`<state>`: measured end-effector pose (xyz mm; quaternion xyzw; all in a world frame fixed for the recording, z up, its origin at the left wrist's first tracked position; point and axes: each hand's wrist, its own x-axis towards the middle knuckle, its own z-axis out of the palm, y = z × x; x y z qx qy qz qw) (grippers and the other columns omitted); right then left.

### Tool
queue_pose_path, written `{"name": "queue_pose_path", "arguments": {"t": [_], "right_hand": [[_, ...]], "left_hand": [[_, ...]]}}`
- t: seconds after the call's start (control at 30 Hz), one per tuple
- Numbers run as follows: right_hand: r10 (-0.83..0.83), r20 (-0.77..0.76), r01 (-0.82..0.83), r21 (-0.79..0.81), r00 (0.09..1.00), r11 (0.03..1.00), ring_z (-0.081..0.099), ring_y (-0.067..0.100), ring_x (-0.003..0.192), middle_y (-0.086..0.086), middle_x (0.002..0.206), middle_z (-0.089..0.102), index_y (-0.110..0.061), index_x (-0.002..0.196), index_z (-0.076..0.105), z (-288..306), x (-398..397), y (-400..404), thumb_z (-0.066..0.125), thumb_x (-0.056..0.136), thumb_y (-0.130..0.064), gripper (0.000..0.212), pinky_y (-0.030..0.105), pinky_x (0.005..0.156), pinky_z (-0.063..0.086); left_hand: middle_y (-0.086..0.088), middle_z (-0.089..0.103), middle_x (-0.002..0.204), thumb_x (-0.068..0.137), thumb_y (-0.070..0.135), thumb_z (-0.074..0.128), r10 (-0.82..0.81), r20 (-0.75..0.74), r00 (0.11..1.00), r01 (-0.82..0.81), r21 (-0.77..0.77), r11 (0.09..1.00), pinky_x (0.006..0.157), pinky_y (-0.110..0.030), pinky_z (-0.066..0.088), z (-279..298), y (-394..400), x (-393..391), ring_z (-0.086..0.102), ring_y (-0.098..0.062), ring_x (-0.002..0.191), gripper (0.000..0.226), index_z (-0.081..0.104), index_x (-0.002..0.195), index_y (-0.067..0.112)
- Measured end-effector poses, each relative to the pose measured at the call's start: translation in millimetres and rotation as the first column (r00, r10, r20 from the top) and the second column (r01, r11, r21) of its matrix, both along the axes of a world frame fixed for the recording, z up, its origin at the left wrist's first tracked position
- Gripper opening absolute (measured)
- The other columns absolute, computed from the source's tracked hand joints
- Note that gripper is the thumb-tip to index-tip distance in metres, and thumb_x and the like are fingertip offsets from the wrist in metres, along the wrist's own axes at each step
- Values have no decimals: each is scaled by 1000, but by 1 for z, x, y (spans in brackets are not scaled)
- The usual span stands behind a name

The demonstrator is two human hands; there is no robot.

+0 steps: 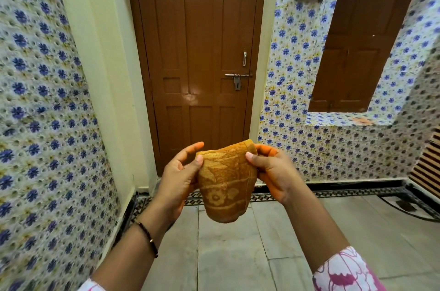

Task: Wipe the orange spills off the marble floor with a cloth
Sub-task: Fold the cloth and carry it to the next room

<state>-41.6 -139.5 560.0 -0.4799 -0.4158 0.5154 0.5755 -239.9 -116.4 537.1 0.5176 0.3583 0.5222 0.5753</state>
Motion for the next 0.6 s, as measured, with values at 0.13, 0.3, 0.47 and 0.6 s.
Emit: {"name": "queue_pose_path", "arguments": {"t": [0.13, 0.3, 0.47, 0.6], "right_hand": [[-85, -5, 85, 74, 996, 994, 64, 22, 91, 7, 93, 69, -11, 95, 67, -6, -7, -5, 60, 88, -5, 12, 27, 64, 51], [-167, 20, 157, 240, 986, 958, 61, 24, 107, 12, 115, 64, -14, 97, 67, -14, -10, -10, 62, 87, -9, 12, 18, 66, 52], [-91, -72, 111, 359, 993, 927, 63, 23, 92, 3, 94, 68, -21, 85, 67, -7, -17, -17, 75, 72, -39, 24, 33, 75, 55], [27, -188, 52, 400, 982, 915, 67, 21, 93, 3, 98, 70, -25, 100, 67, -5, -19, -20, 81, 67, -42, 40, 35, 73, 56]], "left_hand": [[1, 74, 99, 90, 12, 59, 51, -63, 997, -46, 80, 996, 69, -25, 54, 2, 1, -2, 69, -11, 93, 37, 55, 124, 27], [4, 73, 99, 88, 9, 61, 178, -82, 981, -148, 291, 945, 73, -21, 54, 9, -5, -4, 66, -10, 98, 30, 61, 115, 22], [7, 70, 86, 83, 27, 63, 199, 34, 979, -197, 387, 901, 74, -31, 54, 17, -17, 0, 65, -7, 89, 25, 62, 108, 26], [7, 68, 84, 84, 23, 64, 118, 166, 979, -169, 343, 924, 65, -25, 51, 21, -19, 6, 62, -8, 80, 26, 58, 110, 24]]}}
